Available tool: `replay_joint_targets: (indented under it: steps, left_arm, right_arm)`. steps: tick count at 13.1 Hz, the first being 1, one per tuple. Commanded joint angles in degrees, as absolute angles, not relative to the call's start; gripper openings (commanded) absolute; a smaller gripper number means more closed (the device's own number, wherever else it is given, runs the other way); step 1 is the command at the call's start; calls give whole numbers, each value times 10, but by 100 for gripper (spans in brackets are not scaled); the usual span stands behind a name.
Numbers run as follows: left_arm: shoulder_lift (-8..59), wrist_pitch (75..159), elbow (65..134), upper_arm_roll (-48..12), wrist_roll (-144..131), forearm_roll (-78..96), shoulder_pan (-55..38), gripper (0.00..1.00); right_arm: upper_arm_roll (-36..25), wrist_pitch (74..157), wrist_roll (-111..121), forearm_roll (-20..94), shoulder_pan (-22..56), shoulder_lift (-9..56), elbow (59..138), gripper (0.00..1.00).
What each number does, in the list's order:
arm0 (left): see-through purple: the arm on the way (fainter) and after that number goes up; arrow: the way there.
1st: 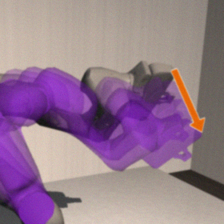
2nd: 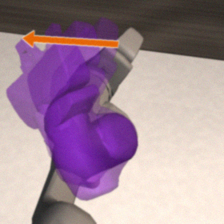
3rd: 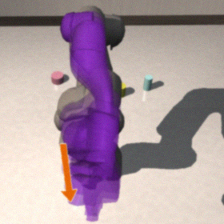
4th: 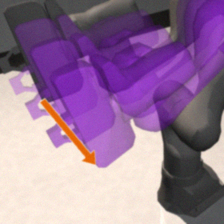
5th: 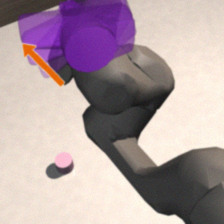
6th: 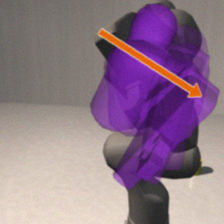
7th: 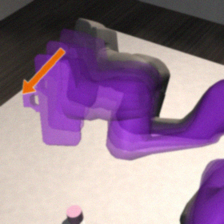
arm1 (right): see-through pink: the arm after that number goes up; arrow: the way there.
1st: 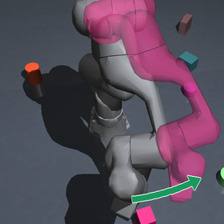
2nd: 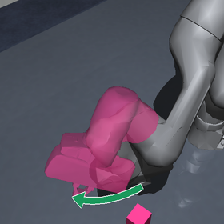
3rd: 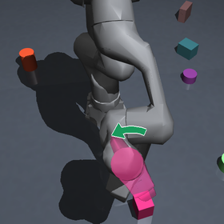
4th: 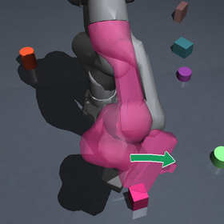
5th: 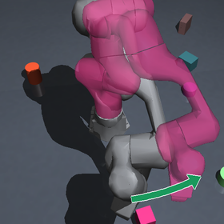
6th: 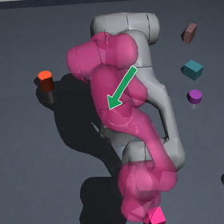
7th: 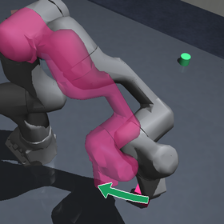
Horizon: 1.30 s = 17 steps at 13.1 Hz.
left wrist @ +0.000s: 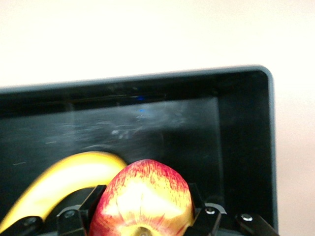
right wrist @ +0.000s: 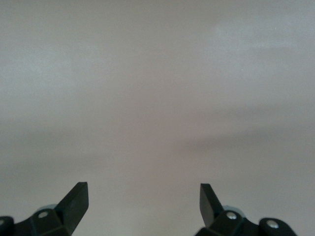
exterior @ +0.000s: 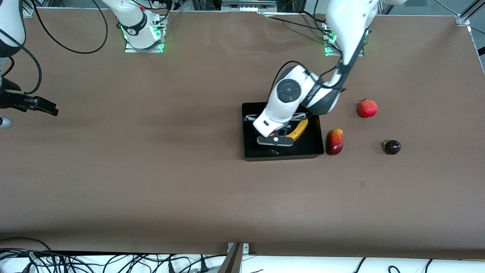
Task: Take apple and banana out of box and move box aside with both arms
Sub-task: 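Carry the apple out of the tray and set it beside the mango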
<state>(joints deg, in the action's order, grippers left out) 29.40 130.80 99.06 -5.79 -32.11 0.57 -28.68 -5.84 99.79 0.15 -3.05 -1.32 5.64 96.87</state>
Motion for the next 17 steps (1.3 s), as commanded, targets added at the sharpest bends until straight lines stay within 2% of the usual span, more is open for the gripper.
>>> replay_joint_targets:
  steps: [1,5,7,11,13,17]
  left_arm:
    - [186,1277,1075,-66,-197,-4,-201,0]
    - [101,1272,1177,-68,41,-3,-62,0]
    - [93,1278,1214,-62,130,-4,-3,0]
    - [128,1368,1266,-55,171,-5,50,0]
    - [166,1416,1273,-55,160,-4,54,0]
    - [223,1451,1272,-55,135,-4,52,0]
  right_arm:
    - [-60,999,6,-30,-12,59,964,100]
    - [-58,1003,1,-33,-10,60,964,100]
    - [-58,1004,-1,-33,-10,61,964,100]
    - [-58,997,6,-35,-10,58,966,100]
    - [-60,990,7,-33,-10,58,965,100]
    - [-60,990,6,-30,-10,55,964,100]
